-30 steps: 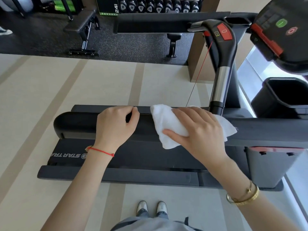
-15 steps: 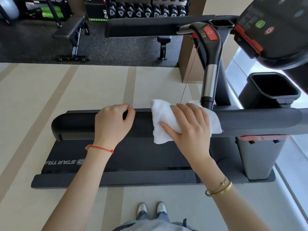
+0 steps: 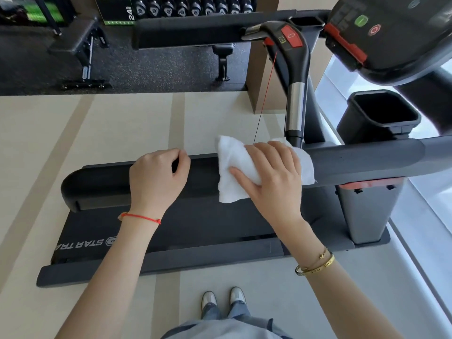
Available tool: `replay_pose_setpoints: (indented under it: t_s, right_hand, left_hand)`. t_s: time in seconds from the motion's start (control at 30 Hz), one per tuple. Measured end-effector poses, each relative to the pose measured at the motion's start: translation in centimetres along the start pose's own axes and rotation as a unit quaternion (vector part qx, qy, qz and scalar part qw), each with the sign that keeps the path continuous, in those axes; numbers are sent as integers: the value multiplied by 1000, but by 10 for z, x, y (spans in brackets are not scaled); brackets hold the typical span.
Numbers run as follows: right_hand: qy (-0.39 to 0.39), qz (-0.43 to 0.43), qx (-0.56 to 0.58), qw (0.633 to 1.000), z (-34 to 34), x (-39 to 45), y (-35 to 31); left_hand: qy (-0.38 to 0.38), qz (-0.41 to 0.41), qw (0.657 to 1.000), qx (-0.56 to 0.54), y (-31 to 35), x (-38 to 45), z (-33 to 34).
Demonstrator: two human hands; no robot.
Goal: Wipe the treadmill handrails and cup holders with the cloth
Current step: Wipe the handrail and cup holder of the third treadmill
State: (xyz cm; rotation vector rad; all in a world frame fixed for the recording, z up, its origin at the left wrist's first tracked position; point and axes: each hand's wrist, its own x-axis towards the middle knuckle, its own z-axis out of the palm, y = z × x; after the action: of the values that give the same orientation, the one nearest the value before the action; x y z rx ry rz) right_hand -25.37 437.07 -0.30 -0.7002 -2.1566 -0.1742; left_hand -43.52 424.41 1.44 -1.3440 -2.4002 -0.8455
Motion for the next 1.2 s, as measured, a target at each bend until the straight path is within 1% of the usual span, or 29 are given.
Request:
replay_pose_setpoints:
  t_s: [0.1, 0.13, 0.17, 0.23, 0.3, 0.37, 0.47, 0.53, 0.63, 0.7, 0.8, 0.9, 1.0, 1.1, 1.2]
  right_hand:
    - [27, 71, -15, 997, 2, 5, -9]
    - [29, 80, -13, 996, 4, 5, -16]
    - [25, 74, -8, 997, 7, 6, -24]
    - [-2, 33, 1, 999, 11, 4, -34]
    - [-25, -12, 11, 1000, 9, 4, -30]
    - [-35, -38, 13, 999, 2, 6, -17]
    - [-39, -22, -4, 999, -9, 8, 6]
    - [-55, -14, 0, 998, -13, 14, 11]
    - [-119, -14, -10, 993, -13, 30, 9]
    - [-199, -5, -23, 980, -9, 45, 4]
    - [-314, 0, -9, 949, 2, 66, 0]
    - [-397, -17, 40, 917, 15, 81, -5]
    - [-478, -35, 75, 874, 26, 95, -18]
    - [-522, -55, 95, 846, 37, 103, -33]
    - [-519, -70, 104, 846, 36, 102, -31]
  left_hand:
    - [-2, -3, 1000, 2, 1, 0, -1]
    - [1, -3, 1000, 2, 2, 0, -1]
    - [5, -4, 1000, 4, 2, 0, 0]
    - [4, -7, 1000, 9, 1, 1, 1]
    - [3, -7, 1000, 6, -1, 0, 2]
    - [5, -6, 1000, 1, -1, 1, 1]
    - [0, -6, 1000, -8, 0, 1, 0]
    - [-5, -11, 1000, -10, -1, 1, -2]
    - [-19, -14, 1000, -12, -1, 1, -2]
    - [-12, -13, 1000, -18, -1, 0, -3]
    - [16, -23, 999, -24, -5, -1, -6]
    - [39, -41, 998, -10, -14, -5, -11]
    - [48, -54, 997, -8, -22, -9, -13]
    - [62, -56, 996, -9, -26, -11, -13]
    - [75, -63, 995, 3, -27, -11, -11]
